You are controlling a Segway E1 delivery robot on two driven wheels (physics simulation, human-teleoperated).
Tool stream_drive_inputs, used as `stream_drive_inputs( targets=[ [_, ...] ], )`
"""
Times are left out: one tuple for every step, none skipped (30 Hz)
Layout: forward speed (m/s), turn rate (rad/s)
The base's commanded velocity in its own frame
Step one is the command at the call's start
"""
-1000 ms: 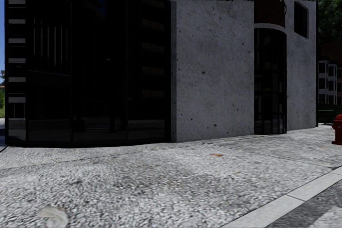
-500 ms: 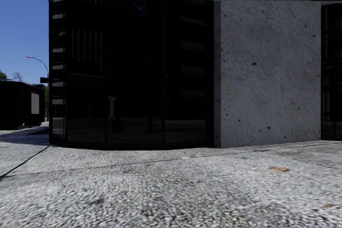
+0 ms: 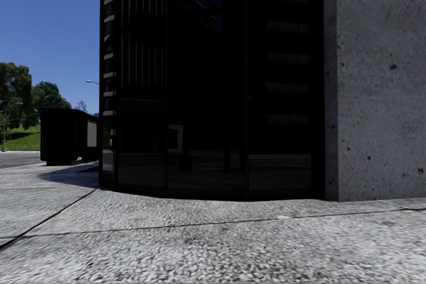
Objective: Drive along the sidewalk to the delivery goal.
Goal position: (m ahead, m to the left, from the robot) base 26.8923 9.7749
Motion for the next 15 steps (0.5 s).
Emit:
stream_drive_inputs(
  targets=[
    [1.24, 0.53],
    [1.24, 0.53],
    [1.24, 0.53],
    [1.24, 0.53],
    [1.24, 0.53],
    [1.24, 0.53],
    [1.24, 0.53],
    [1.24, 0.53],
    [1.24, 0.53],
    [1.24, 0.53],
    [1.24, 0.53],
    [1.24, 0.53],
    [1.24, 0.53],
    [1.24, 0.53],
    [1.24, 0.53]
  ],
)
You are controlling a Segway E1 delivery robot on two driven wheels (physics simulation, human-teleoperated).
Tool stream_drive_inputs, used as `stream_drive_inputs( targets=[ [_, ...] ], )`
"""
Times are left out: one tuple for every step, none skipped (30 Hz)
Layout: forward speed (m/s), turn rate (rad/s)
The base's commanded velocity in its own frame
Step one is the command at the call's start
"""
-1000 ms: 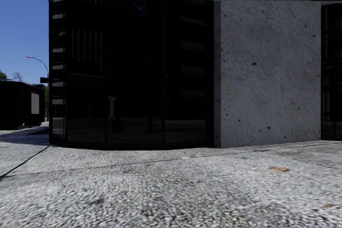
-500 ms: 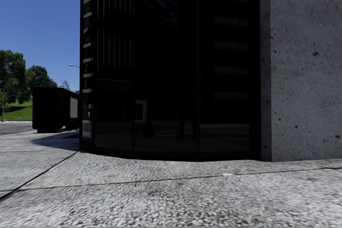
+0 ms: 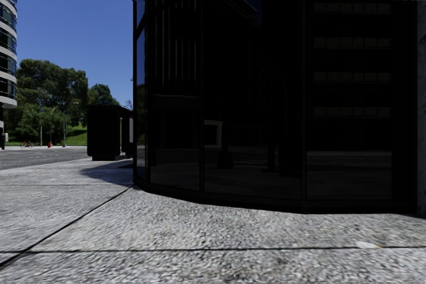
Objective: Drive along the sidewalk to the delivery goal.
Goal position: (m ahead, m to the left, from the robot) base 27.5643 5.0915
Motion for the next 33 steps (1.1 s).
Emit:
stream_drive_inputs(
  targets=[
    [1.24, 0.53],
    [1.24, 0.53],
    [1.24, 0.53],
    [1.24, 0.53],
    [1.24, 0.53],
    [1.24, 0.53],
    [1.24, 0.53],
    [1.24, 0.53],
    [1.24, 0.53],
    [1.24, 0.53],
    [1.24, 0.52],
    [1.24, 0.52],
    [1.24, 0.52],
    [1.24, 0.5],
    [1.24, 0.46],
    [1.24, 0.4],
    [1.24, 0.38],
    [1.24, 0.37],
    [1.24, 0.36],
    [1.24, 0.36],
    [1.24, 0.36],
    [1.24, 0.33],
    [1.24, 0.32],
    [1.24, 0.32],
    [1.24, 0.32],
    [1.24, 0.31],
    [1.24, 0.31],
    [1.24, 0.31],
    [1.24, 0.31],
    [1.24, 0.31],
    [1.24, 0.31],
    [1.24, 0.31],
    [1.24, 0.31]
  ],
)
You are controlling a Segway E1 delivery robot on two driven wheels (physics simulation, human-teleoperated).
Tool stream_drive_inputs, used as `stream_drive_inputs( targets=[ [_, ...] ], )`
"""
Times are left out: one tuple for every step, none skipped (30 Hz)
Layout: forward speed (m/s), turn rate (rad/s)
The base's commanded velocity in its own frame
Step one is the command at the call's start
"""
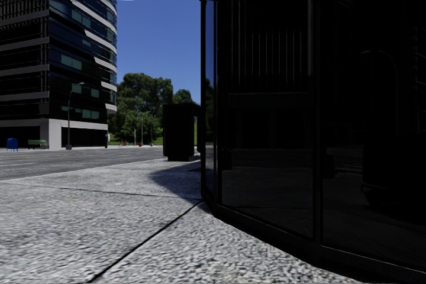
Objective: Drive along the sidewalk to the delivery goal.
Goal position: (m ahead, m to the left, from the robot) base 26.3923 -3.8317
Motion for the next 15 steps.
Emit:
stream_drive_inputs(
  targets=[
    [1.24, 0.31],
    [1.24, 0.31],
    [1.24, 0.31],
    [1.24, 0.31],
    [1.24, 0.31],
    [1.24, 0.33],
    [1.24, 0.35],
    [1.24, 0.35],
    [1.24, 0.36],
    [1.24, 0.37],
    [1.24, 0.39],
    [1.24, 0.42],
    [1.24, 0.44],
    [1.24, 0.47],
    [1.24, 0.48]
  ],
)
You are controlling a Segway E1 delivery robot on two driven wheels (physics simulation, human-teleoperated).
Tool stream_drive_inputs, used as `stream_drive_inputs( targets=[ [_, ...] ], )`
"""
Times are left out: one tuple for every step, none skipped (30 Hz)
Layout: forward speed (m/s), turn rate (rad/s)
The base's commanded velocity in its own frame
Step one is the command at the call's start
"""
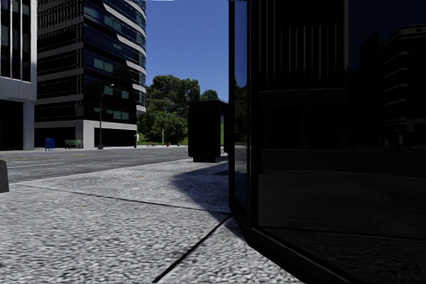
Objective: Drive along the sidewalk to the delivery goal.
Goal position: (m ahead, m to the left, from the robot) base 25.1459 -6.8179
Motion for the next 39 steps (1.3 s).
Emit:
stream_drive_inputs(
  targets=[
    [1.24, 0.49],
    [1.24, 0.49],
    [1.24, 0.5],
    [1.24, 0.51],
    [1.24, 0.51],
    [1.24, 0.51],
    [1.24, 0.51],
    [1.24, 0.51],
    [1.24, 0.51],
    [1.24, 0.51],
    [1.24, 0.51],
    [1.24, 0.49],
    [1.24, 0.41],
    [1.24, 0.3],
    [1.24, 0.16],
    [1.24, 0.07],
    [1.24, 0.03],
    [1.23, 0.02],
    [1.23, 0.0],
    [1.23, 0.0],
    [1.23, 0.0],
    [1.23, 0.0],
    [1.23, 0.0],
    [1.23, 0.0],
    [1.23, 0.0],
    [1.23, 0.0],
    [1.23, 0.0],
    [1.23, 0.0],
    [1.23, 0.0],
    [1.23, 0.0],
    [1.23, 0.0],
    [1.23, 0.0],
    [1.23, 0.0],
    [1.23, 0.0],
    [1.23, 0.0],
    [1.24, 0.0],
    [1.27, 0.0],
    [1.31, 0.0],
    [1.32, 0.0]
  ],
)
